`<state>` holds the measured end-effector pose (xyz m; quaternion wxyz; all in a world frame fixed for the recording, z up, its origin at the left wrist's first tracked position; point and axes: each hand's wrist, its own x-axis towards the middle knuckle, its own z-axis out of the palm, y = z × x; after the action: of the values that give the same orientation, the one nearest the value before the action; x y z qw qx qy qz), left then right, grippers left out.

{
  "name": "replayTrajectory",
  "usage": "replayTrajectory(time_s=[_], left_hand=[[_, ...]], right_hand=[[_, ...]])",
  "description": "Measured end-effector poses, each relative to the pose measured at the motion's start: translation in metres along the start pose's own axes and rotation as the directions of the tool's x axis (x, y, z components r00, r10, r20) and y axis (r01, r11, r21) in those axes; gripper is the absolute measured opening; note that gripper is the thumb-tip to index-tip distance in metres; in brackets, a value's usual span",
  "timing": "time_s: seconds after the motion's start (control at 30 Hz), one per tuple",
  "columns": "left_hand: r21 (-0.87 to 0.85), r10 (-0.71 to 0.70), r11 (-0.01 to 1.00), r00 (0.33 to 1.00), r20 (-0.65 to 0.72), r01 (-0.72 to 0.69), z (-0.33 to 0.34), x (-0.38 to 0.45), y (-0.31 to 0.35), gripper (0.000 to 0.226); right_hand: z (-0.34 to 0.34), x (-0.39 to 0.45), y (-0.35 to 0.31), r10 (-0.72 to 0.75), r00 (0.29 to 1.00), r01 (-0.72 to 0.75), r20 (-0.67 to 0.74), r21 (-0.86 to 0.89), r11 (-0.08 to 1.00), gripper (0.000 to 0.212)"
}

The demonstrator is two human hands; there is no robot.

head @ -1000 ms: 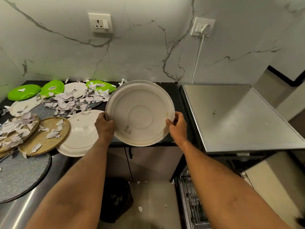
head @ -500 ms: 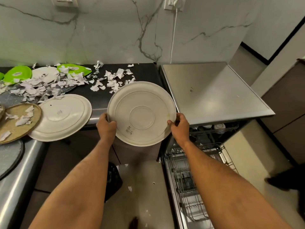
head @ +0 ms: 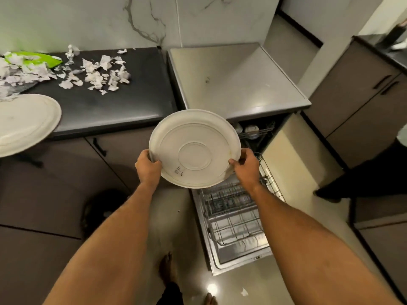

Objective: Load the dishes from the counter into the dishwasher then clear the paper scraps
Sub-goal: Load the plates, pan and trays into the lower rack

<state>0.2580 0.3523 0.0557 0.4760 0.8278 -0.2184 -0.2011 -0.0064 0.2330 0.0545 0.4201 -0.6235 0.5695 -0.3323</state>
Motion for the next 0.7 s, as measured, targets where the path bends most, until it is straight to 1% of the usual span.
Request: replayTrajectory(time_s=[0.17,0.33,0.4,0.57,0.7], left_hand=[[0.029,-0.020,0.999,0.996,0.084,0.018,0.051,-0.018,-0.014,0.030],[0.084,0.002,0.996,0.991,0.132,-0.013,0.096,-0.012,-0.020,0.021],[0.078,0.008,0.997,0.989,0.150,-0.020,0.111,-0.010,-0.025,0.020],[0.097,-0.024,0.995,0.987,0.157,0.009,0.158,0.002,-0.063,0.016],[0.132,-0.049,0.991,0.978,0.202,0.022,0.196,-0.007,-0.095,0.013]], right_hand=[[-0.030,0.007,0.039,0.039,0.997,-0.042,-0.063,-0.051,0.998,0.037],[-0.035,0.027,0.070,0.089,0.988,-0.100,-0.127,-0.086,0.991,0.035],[-0.033,0.034,0.080,0.108,0.985,-0.122,-0.136,-0.094,0.988,0.034],[-0.026,0.055,0.119,0.169,0.974,-0.182,-0.148,-0.086,0.979,0.037],[-0.031,0.063,0.163,0.220,0.965,-0.236,-0.144,-0.108,0.966,0.041]])
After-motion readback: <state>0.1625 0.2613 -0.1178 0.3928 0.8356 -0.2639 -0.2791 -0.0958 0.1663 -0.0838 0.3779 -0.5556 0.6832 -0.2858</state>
